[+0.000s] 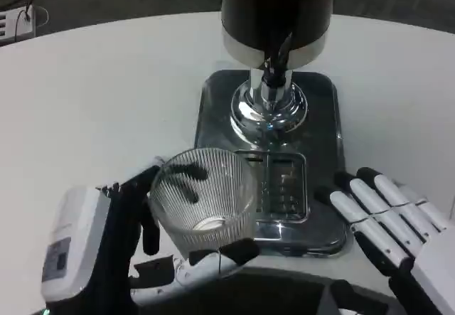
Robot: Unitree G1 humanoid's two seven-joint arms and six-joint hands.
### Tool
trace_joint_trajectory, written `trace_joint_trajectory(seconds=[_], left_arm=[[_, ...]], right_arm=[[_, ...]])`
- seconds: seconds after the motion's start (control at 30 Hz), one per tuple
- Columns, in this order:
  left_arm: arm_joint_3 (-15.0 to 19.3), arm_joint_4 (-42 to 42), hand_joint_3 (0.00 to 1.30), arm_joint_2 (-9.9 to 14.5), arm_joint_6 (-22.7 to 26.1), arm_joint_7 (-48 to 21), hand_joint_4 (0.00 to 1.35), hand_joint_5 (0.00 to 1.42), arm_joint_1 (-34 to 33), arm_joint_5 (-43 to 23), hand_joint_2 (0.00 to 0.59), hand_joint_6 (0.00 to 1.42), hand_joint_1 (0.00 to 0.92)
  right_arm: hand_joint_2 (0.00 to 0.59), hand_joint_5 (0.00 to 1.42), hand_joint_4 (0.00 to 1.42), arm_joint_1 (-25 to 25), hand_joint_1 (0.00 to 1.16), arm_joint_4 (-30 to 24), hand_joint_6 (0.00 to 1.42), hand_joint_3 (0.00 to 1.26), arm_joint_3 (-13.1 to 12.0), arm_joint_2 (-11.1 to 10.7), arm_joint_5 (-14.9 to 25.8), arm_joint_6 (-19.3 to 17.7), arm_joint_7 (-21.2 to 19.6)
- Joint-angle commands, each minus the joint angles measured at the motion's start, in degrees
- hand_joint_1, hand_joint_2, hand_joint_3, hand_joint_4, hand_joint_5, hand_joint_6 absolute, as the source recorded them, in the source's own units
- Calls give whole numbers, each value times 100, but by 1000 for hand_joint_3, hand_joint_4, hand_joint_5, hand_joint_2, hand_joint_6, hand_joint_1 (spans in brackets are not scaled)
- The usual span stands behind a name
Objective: Grasp the cup under the faucet to collect the drink, then remove the cup.
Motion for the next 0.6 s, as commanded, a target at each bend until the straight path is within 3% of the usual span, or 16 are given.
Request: trace_joint_trajectory(seconds=[0.03, 0.23, 0.4, 0.6], left_arm=[[69, 408, 1032, 75, 2, 234, 1142, 1228, -492, 37, 0, 1420, 774], [-36, 1099, 1032, 170, -14, 441, 1142, 1227, -1056, 147, 0, 1423, 774], [-323, 1653, 1032, 80, 54, 748, 1142, 1227, -1522, 430, 0, 1424, 774], [-418, 2185, 1032, 109, 101, 1075, 1142, 1227, -1819, 555, 0, 1424, 774]], right_arm=[[542, 35, 42, 128, 279, -108, 110, 97, -54, 40, 24, 31, 9], [542, 37, 44, 210, 280, -140, 110, 97, -158, 51, 53, 76, -14], [542, 37, 50, 222, 281, -124, 110, 97, -209, 24, 94, 71, -11], [542, 38, 51, 220, 282, -120, 110, 97, -238, 30, 112, 75, -6]])
